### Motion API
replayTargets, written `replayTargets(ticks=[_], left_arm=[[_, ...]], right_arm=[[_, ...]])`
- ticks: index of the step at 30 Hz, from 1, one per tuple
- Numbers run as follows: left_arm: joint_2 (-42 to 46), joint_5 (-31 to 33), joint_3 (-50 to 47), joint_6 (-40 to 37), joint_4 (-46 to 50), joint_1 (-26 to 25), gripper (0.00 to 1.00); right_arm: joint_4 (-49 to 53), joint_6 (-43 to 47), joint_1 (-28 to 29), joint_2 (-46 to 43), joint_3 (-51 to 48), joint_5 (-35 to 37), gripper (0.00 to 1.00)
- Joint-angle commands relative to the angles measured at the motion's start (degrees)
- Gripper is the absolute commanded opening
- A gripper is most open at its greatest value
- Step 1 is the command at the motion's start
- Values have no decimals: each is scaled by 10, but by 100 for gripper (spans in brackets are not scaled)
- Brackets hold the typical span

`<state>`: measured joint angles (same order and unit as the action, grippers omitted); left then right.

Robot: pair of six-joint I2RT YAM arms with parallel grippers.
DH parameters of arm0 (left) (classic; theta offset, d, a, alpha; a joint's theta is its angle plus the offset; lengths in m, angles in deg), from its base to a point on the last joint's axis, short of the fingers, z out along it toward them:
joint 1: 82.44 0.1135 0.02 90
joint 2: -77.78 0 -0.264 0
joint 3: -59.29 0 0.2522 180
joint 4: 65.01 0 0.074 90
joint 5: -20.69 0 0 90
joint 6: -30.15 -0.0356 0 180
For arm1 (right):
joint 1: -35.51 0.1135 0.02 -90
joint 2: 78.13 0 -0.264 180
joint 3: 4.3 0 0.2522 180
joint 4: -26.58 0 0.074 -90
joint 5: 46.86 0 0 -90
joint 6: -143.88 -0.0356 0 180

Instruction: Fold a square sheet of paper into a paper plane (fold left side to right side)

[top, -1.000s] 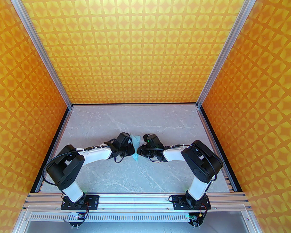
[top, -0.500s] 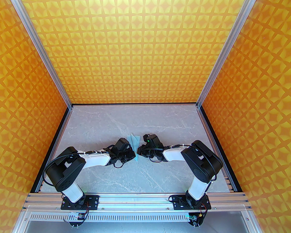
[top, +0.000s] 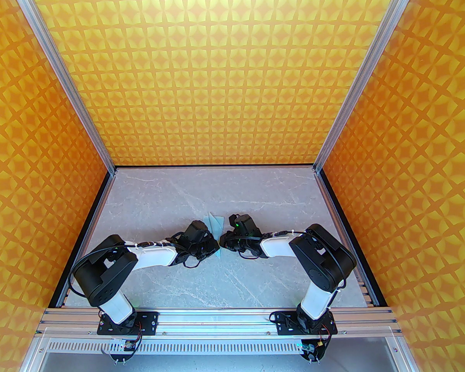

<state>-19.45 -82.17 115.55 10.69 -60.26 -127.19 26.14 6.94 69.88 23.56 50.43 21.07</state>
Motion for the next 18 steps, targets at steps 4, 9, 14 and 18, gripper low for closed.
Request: replayTargets(ticks=[4, 9, 14, 18], left_arm=[[-36, -11, -11, 17, -24, -13, 0], [-38, 8, -4, 16, 41, -13, 0], [-48, 21, 9, 11, 92, -13, 0], [-58, 21, 10, 8, 97, -14, 0]], right_arm=[[9, 2, 3, 36, -11, 22, 12], [11, 4, 3, 34, -12, 24, 12], [11, 4, 4, 37, -11, 23, 13], [11, 4, 4, 36, -11, 23, 12]])
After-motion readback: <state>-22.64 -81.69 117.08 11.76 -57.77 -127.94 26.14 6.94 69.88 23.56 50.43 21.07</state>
